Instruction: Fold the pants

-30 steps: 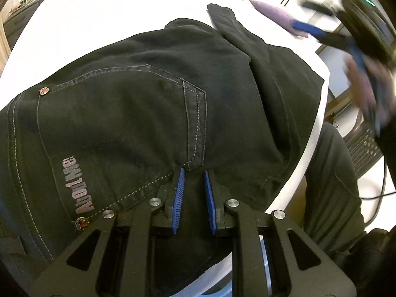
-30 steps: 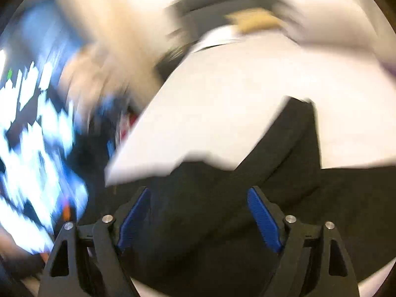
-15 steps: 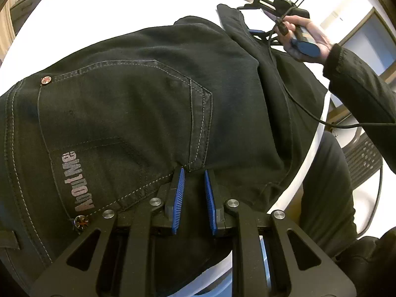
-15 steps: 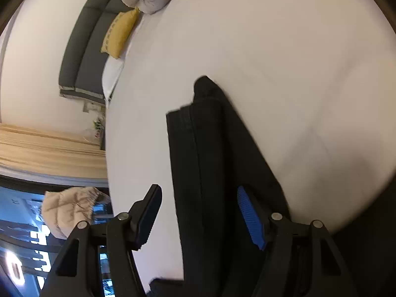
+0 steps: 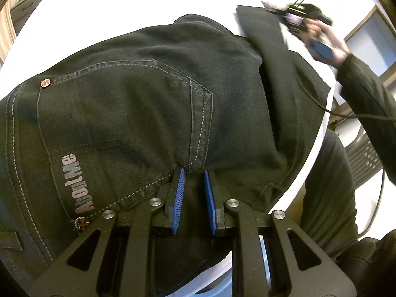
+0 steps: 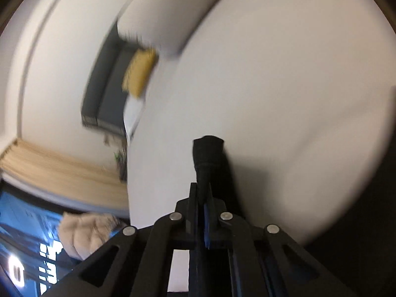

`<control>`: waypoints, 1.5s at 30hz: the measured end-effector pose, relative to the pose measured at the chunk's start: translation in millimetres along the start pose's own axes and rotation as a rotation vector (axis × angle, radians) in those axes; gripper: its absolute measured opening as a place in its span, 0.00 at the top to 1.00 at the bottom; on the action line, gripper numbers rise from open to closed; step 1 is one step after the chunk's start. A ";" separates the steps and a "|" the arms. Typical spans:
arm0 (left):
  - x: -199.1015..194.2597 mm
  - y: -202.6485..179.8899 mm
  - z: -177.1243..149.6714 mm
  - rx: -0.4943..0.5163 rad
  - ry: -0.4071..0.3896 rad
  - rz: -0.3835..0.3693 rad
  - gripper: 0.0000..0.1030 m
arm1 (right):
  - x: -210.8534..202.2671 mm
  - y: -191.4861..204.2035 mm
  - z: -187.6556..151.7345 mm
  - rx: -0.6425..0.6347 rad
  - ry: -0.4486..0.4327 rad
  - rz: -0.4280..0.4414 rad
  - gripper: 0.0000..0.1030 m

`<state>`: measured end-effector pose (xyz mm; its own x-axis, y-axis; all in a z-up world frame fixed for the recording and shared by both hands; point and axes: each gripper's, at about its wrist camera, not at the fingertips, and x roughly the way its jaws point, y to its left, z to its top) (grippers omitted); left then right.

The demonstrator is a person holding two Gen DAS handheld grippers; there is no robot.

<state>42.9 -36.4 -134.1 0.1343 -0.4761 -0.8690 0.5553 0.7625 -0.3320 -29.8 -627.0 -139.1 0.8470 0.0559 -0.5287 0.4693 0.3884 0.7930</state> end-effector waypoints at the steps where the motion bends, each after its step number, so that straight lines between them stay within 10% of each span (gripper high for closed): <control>1: 0.4 -1.9 0.9 0.000 0.002 0.003 0.84 | -22.2 -8.1 8.9 0.009 -0.037 -0.005 0.95; 9: 2.2 -11.9 6.3 -0.007 0.016 0.030 0.84 | -159.5 -133.2 10.9 0.237 -0.207 -0.118 0.95; 31: 4.7 -35.5 19.0 -0.019 0.024 0.091 0.83 | -174.8 -157.6 1.0 0.251 -0.222 -0.168 0.96; 45: -9.5 -4.3 -0.7 -0.063 -0.034 -0.004 0.84 | -161.8 -175.5 6.8 0.271 -0.203 -0.180 0.98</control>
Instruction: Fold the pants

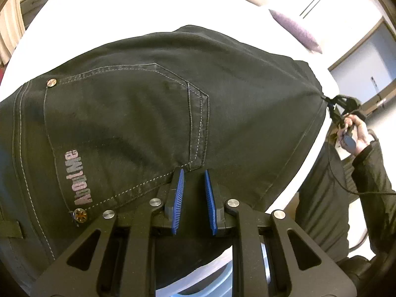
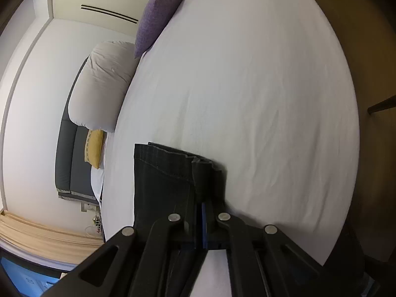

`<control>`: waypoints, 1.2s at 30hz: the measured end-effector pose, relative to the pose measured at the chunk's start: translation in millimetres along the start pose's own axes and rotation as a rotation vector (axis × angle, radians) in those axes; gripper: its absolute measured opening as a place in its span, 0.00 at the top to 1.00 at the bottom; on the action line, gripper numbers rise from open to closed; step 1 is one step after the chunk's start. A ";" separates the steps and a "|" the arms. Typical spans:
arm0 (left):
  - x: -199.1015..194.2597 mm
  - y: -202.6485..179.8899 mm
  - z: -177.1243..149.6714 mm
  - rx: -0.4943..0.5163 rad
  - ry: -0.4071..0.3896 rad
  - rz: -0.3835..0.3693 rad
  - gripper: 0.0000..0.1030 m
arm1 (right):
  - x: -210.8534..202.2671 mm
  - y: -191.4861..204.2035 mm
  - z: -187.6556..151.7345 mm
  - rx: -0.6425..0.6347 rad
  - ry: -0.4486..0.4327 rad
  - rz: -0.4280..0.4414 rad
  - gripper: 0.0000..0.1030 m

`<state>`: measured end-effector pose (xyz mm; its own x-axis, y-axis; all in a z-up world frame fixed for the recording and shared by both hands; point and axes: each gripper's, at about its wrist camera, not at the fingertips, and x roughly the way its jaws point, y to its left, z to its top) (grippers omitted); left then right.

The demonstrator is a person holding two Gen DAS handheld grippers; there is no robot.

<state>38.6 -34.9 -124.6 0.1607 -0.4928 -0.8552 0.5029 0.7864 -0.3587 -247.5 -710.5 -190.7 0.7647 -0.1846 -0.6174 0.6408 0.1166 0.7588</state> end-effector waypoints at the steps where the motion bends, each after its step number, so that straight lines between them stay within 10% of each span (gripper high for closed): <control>1: -1.3 2.2 -1.3 -0.007 -0.008 -0.005 0.84 | -0.7 -2.8 0.9 0.014 0.006 0.015 0.98; 6: -5.9 11.4 -5.6 -0.039 -0.029 -0.014 0.83 | -25.9 -1.2 5.2 0.002 0.007 0.017 0.88; 9: -7.4 16.9 -8.0 -0.048 -0.037 -0.013 0.83 | -61.1 30.6 0.8 -0.154 -0.116 -0.127 0.51; 21: -11.9 23.1 -8.5 -0.069 -0.047 -0.021 0.83 | -6.8 131.0 -78.9 -0.438 0.265 0.043 0.50; 30: -16.0 21.8 -9.5 -0.070 -0.049 -0.014 0.83 | 19.0 110.8 -188.5 -0.286 0.676 0.141 0.51; 36: -15.6 19.5 -8.5 -0.067 -0.044 -0.020 0.83 | 30.4 101.3 -226.6 -0.249 0.767 0.136 0.51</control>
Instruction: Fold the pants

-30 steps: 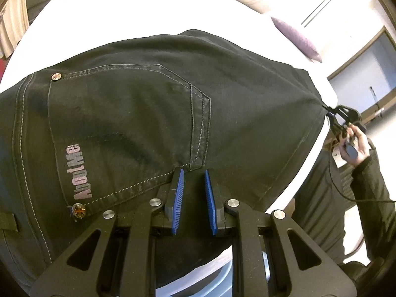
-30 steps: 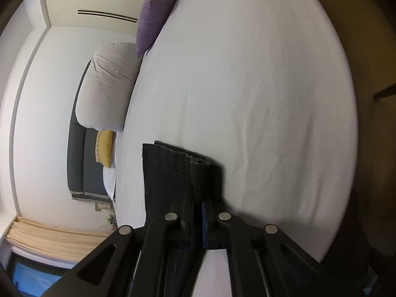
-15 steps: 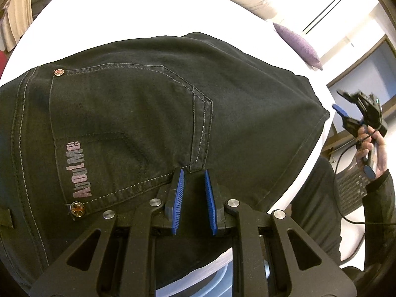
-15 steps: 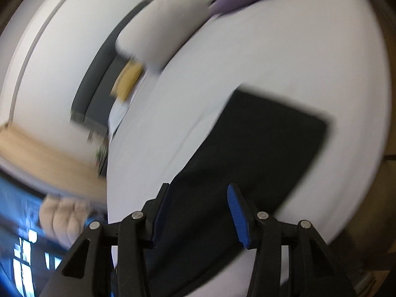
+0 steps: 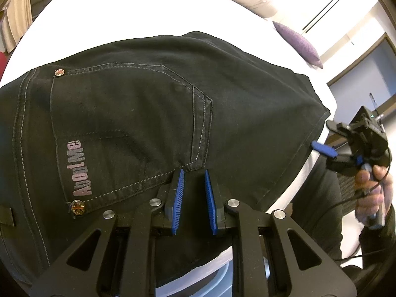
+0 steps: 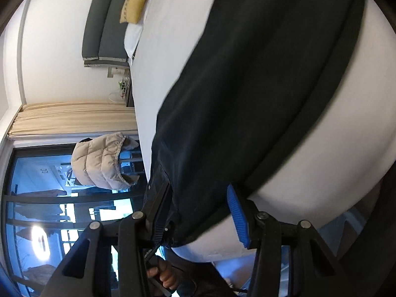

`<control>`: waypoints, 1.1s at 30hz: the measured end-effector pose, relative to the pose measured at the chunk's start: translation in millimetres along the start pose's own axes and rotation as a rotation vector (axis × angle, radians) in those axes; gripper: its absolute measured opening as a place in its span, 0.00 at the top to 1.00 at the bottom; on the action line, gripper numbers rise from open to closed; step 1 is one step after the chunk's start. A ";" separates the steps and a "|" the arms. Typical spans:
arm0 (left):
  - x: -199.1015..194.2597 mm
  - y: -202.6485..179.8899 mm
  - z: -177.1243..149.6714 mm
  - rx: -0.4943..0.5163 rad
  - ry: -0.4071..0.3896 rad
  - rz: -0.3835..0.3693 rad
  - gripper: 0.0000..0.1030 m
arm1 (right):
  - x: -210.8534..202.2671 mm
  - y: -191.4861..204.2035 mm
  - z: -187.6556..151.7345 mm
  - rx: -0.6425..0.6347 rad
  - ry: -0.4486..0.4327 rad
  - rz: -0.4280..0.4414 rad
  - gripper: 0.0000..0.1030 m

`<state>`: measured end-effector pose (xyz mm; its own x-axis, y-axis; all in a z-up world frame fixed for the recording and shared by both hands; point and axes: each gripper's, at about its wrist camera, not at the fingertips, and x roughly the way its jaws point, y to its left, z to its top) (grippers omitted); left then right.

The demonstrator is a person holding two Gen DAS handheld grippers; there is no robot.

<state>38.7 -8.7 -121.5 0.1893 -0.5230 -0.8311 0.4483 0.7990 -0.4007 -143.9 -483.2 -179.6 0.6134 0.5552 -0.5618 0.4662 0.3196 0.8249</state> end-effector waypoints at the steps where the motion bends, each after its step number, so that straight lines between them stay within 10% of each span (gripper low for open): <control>1: 0.9 -0.2 0.7 -0.004 -0.002 -0.001 0.83 | 3.6 0.1 -1.0 0.003 0.011 -0.007 0.51; 12: 1.0 -0.8 -1.1 -0.007 -0.004 0.003 0.83 | 56.0 -0.4 -13.4 0.084 0.095 0.028 0.51; 15: 1.2 -1.7 -0.7 -0.008 -0.004 0.005 0.83 | 64.2 0.6 -16.1 0.082 0.117 0.039 0.64; 17: 1.6 -2.7 0.0 -0.006 -0.003 0.007 0.83 | 66.2 0.5 -18.6 0.061 0.127 0.015 0.90; 20: 2.0 -4.2 0.6 0.003 0.004 0.010 0.83 | 64.0 -4.8 -24.0 0.047 0.115 0.004 0.96; 30: -3.2 -7.7 -3.9 0.060 0.042 0.037 0.83 | 60.1 -17.9 -33.5 0.045 0.113 0.046 0.97; 33: -4.4 -8.9 -5.4 0.058 0.042 0.045 0.83 | 52.9 -19.5 -27.5 0.070 0.095 0.096 0.82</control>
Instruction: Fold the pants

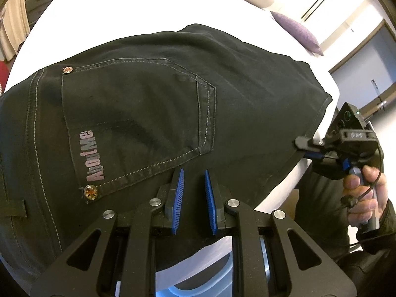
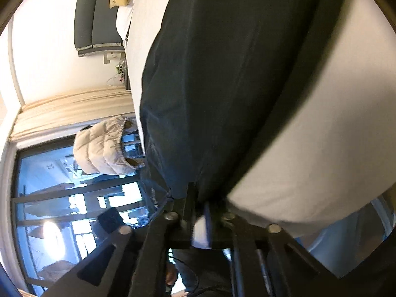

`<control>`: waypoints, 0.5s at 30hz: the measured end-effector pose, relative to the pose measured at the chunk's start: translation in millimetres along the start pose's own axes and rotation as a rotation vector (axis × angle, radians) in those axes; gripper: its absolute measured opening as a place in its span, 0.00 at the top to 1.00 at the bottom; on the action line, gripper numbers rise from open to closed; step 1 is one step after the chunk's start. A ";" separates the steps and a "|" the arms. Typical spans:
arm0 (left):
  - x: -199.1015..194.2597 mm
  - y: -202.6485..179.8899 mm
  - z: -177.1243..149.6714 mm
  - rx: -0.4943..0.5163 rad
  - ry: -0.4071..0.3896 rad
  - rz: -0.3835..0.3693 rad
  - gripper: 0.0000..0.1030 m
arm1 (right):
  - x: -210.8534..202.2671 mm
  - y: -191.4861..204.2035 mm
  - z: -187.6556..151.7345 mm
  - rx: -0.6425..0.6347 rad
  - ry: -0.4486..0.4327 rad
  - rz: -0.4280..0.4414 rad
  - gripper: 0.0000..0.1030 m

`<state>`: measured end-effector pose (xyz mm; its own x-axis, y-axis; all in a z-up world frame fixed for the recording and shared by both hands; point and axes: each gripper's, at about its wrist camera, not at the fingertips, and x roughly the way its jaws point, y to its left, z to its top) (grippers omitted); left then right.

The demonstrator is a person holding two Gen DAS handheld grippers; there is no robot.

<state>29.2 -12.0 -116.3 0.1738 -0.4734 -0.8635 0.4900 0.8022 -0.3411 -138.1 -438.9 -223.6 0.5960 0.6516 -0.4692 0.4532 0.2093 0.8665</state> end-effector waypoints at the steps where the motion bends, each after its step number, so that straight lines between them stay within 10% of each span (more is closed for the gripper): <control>1: -0.6 -0.9 -1.3 0.002 -0.001 0.004 0.83 | -1.9 -0.5 1.4 0.000 -0.010 0.009 0.74; 12: -11.5 -3.6 -10.5 0.012 0.019 0.024 0.83 | 82.3 45.9 -27.8 -0.139 0.216 -0.012 0.62; 15: -12.5 -3.8 -12.2 0.008 0.018 0.022 0.83 | 97.1 43.9 -32.9 -0.174 0.246 -0.082 0.92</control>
<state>14.7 -4.7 -108.8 0.1696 -0.4490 -0.8773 0.4928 0.8095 -0.3191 -82.1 -342.5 -225.5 0.3747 0.7798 -0.5015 0.3597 0.3763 0.8538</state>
